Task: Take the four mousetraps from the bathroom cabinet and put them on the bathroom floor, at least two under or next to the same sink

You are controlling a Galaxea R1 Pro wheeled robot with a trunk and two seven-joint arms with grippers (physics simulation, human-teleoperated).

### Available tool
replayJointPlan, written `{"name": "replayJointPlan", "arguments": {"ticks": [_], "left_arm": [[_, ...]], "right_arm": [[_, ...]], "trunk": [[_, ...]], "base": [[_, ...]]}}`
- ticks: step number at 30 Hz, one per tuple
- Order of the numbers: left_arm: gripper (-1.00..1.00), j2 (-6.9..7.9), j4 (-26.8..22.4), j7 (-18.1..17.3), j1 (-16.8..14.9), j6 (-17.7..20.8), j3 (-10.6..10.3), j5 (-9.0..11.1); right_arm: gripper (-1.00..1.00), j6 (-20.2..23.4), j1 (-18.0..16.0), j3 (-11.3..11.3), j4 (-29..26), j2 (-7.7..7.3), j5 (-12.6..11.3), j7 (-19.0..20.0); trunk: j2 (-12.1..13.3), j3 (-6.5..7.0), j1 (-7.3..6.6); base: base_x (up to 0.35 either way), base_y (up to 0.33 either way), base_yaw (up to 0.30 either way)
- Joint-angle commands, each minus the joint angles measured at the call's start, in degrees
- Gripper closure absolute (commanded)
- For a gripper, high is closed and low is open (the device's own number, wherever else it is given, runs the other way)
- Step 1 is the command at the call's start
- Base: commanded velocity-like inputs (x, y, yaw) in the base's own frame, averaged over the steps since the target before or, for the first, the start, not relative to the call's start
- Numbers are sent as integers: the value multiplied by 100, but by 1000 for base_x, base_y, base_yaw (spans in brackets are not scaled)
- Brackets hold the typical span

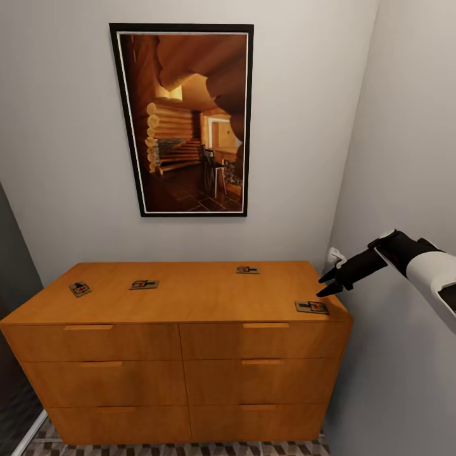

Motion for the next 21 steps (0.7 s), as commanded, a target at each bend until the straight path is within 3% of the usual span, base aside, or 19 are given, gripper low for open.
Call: {"name": "replayJointPlan", "arguments": {"ticks": [1, 21], "left_arm": [[-100, 0, 23, -11, -11, -37, -24, 10], [-100, 0, 23, -10, -11, -37, -25, 9]], "right_arm": [[-100, 60, 6, -51, -12, -11, 60, 23], [-100, 23, 37, -52, -23, -287, 69, 26]], "trunk": [[-4, -6, 0], [-4, -6, 0]], "base": [[0, 0, 0], [0, 0, 0]]}}
